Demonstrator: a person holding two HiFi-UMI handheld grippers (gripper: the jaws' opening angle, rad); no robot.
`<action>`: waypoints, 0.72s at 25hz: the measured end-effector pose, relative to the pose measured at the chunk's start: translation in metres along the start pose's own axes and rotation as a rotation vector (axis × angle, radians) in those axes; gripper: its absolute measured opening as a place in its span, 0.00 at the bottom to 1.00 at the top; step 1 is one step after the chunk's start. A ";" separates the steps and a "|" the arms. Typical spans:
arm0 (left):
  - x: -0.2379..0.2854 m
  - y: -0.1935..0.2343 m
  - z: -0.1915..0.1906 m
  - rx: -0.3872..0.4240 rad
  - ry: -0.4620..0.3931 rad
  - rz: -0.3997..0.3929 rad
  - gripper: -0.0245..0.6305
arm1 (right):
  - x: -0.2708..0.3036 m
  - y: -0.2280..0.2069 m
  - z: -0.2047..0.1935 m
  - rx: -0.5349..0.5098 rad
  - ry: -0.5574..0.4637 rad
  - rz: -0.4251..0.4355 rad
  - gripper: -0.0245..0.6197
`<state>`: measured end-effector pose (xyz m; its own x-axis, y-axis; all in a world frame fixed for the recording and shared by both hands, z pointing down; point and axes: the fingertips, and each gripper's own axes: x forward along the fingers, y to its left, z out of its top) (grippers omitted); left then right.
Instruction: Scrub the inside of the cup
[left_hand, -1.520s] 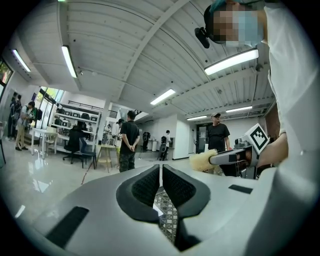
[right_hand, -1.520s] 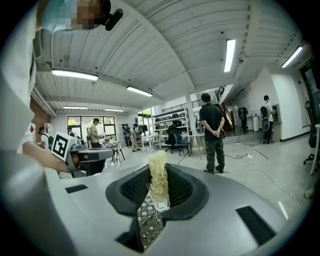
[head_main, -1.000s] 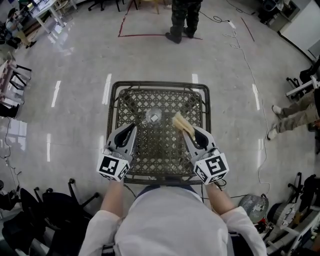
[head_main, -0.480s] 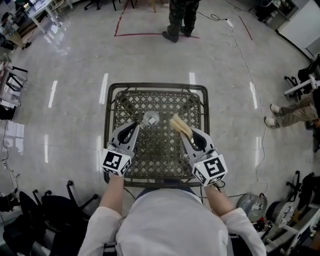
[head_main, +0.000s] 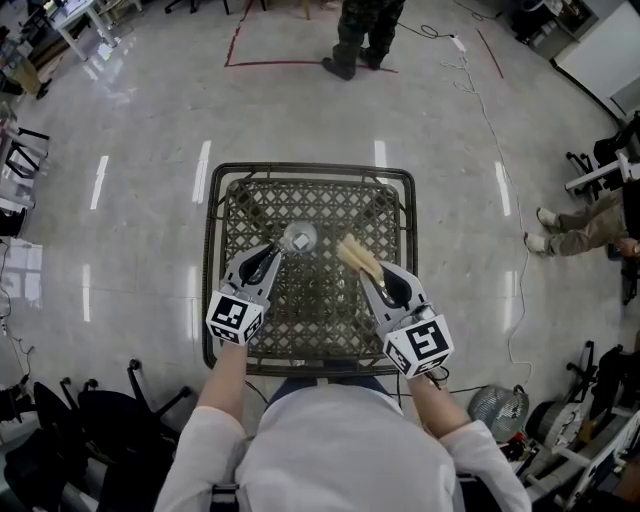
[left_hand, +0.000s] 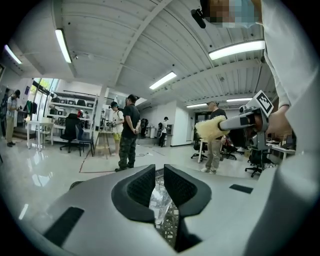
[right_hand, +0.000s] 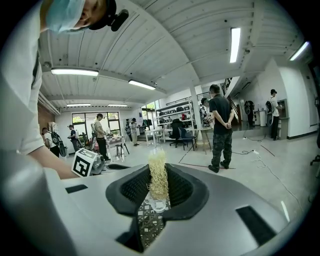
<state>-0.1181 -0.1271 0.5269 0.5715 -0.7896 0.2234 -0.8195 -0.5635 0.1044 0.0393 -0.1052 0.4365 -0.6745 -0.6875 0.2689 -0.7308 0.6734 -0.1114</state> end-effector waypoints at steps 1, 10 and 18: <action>0.002 0.001 -0.004 -0.005 0.005 -0.006 0.11 | 0.001 0.000 -0.001 0.000 0.005 0.002 0.18; 0.016 0.005 -0.038 -0.058 0.048 -0.041 0.31 | 0.007 0.003 -0.016 -0.006 0.040 0.037 0.18; 0.025 0.009 -0.071 -0.078 0.100 -0.063 0.53 | 0.007 0.002 -0.030 0.000 0.070 0.047 0.18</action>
<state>-0.1141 -0.1345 0.6019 0.6176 -0.7233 0.3090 -0.7855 -0.5874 0.1950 0.0363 -0.1010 0.4671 -0.6992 -0.6342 0.3299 -0.6983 0.7047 -0.1253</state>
